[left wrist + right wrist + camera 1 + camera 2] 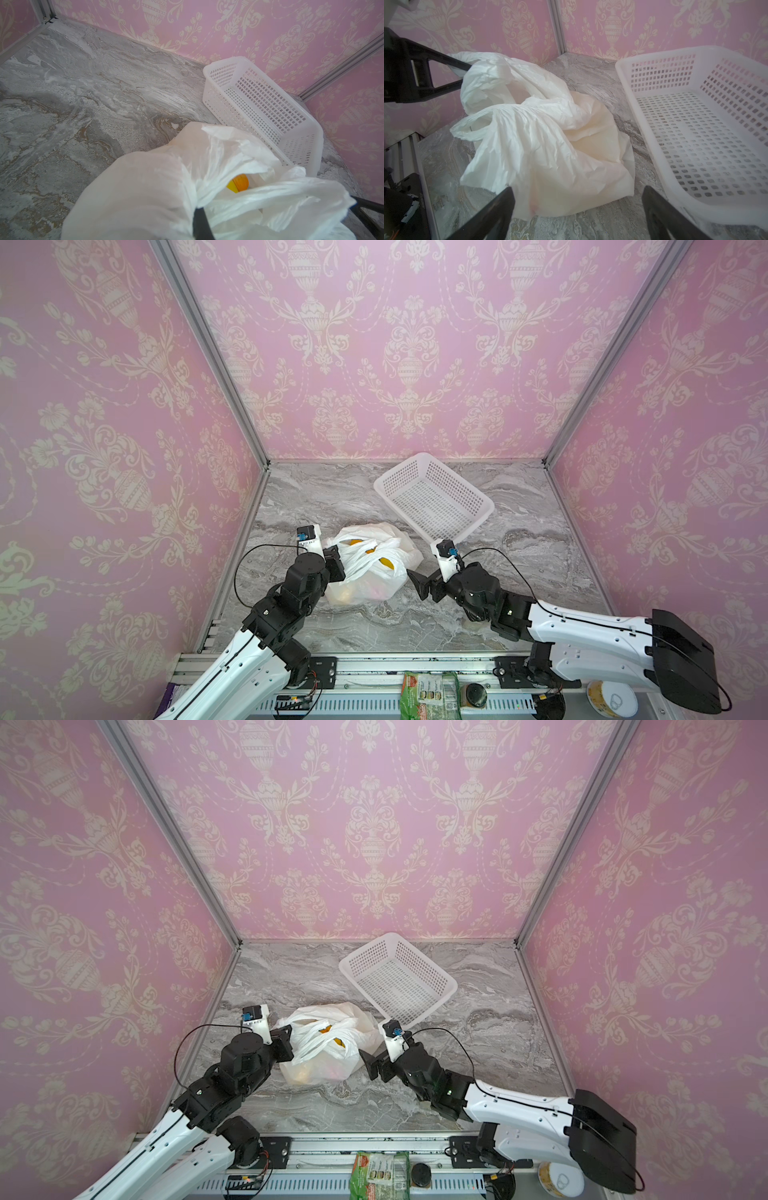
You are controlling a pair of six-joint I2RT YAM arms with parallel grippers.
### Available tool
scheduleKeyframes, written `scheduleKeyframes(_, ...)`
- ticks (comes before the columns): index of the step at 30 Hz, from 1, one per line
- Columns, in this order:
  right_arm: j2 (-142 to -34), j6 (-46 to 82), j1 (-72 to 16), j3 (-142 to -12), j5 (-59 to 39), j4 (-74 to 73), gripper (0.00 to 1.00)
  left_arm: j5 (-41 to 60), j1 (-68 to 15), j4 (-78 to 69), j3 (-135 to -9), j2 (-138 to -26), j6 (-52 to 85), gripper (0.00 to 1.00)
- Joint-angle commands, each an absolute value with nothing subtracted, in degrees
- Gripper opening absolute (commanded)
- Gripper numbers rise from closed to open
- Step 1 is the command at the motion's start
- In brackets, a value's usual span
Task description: Untie the knot of the plastic bag and take out the fruit
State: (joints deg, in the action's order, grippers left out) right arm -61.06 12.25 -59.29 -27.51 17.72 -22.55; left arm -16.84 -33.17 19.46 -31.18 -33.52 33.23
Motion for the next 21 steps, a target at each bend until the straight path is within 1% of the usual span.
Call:
scheduleKeyframes(1, -59.38, 5.25, -59.68, -31.68, 15.24, -16.97, 1.00, -15.07, -32.78, 20.50, -33.52, -34.25, 31.55, 0.00)
scheduleKeyframes(4, -60.87, 1.66, -59.68, -35.36, 15.25, -12.89, 1.00, -14.73, -32.78, 20.07, -33.60, -34.80, 31.28, 0.00)
scheduleKeyframes(8, -66.42, -1.26, -59.83, -42.16, 17.00, -6.16, 1.00, -14.59, -32.78, 19.60, -33.83, -35.50, 31.20, 0.00)
scheduleKeyframes(16, -75.97, -3.83, -60.19, -50.61, 15.93, -2.13, 1.00, -14.07, -32.67, 19.87, -34.67, -35.99, 30.85, 0.00)
scheduleKeyframes(21, -79.18, -4.83, -60.34, -53.25, 17.09, -2.35, 1.00, -14.14, -32.69, 21.01, -35.48, -35.78, 30.54, 0.00)
